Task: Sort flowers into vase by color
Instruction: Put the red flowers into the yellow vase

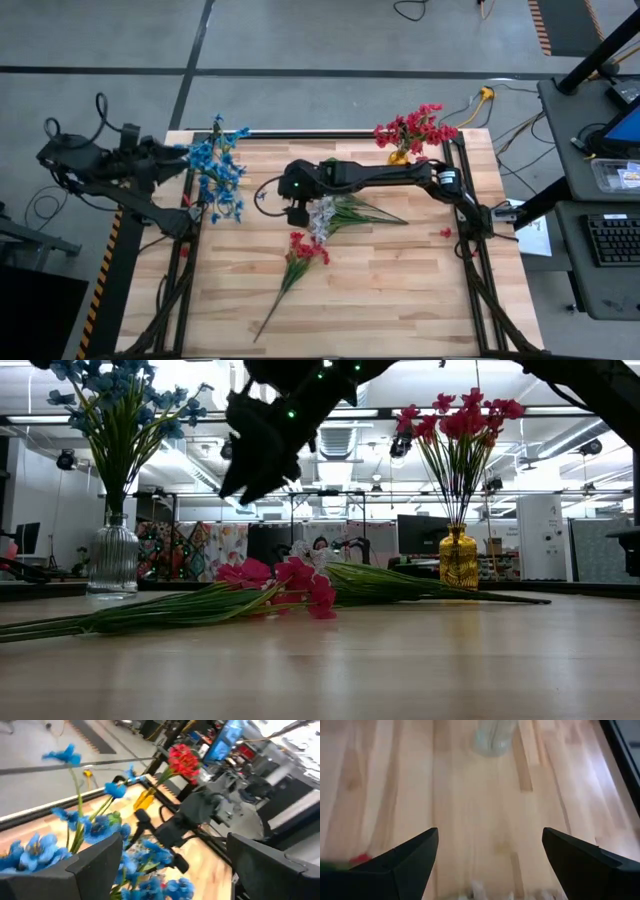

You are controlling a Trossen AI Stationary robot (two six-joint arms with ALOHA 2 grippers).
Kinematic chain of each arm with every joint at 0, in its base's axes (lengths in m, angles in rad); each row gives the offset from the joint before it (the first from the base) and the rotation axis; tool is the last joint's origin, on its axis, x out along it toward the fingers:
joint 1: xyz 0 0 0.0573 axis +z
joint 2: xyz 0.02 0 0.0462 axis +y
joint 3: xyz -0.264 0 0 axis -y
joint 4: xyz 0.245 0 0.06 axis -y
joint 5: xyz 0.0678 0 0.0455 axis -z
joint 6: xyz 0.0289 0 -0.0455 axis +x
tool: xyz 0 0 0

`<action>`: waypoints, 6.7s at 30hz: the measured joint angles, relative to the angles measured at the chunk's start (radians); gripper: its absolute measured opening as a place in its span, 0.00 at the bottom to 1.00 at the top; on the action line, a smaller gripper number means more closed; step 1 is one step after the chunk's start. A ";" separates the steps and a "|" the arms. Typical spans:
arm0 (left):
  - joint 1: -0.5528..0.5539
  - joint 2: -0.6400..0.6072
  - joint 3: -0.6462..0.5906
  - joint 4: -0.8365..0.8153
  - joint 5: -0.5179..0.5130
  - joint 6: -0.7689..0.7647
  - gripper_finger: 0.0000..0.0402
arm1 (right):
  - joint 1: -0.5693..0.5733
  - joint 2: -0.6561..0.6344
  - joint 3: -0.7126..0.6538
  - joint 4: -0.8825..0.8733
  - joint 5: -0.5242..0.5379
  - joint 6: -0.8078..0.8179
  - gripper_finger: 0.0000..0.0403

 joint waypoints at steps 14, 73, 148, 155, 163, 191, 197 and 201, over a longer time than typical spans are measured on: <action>0.000 0.232 0.082 0.114 0.136 0.345 0.85 | 0.083 -0.115 -0.059 -0.340 -0.057 -0.035 0.87; -0.744 1.182 0.219 0.172 -0.087 -0.687 0.85 | 0.410 -0.553 -0.529 -0.345 0.005 0.144 0.87; -0.463 1.693 0.313 -0.110 -0.058 -1.335 0.00 | 0.781 -0.850 -1.041 0.230 0.174 0.397 0.87; -0.507 1.693 0.485 -0.255 -0.245 -1.290 0.00 | 0.881 -0.850 -1.041 0.237 0.314 0.450 0.87; -0.511 1.692 0.661 -0.380 -0.301 -1.165 0.00 | 0.963 -0.850 -1.045 0.252 0.438 0.520 0.87; -0.401 1.692 0.380 0.068 -0.122 -0.925 0.05 | 0.985 -0.850 -1.047 0.259 0.527 0.516 0.87; -0.314 1.693 0.334 0.135 -0.023 -0.845 0.25 | 0.982 -0.850 -1.047 0.268 0.535 0.507 0.87; -0.280 1.693 0.317 0.184 -0.016 -0.805 0.39 | 0.978 -0.850 -1.047 0.268 0.534 0.501 0.87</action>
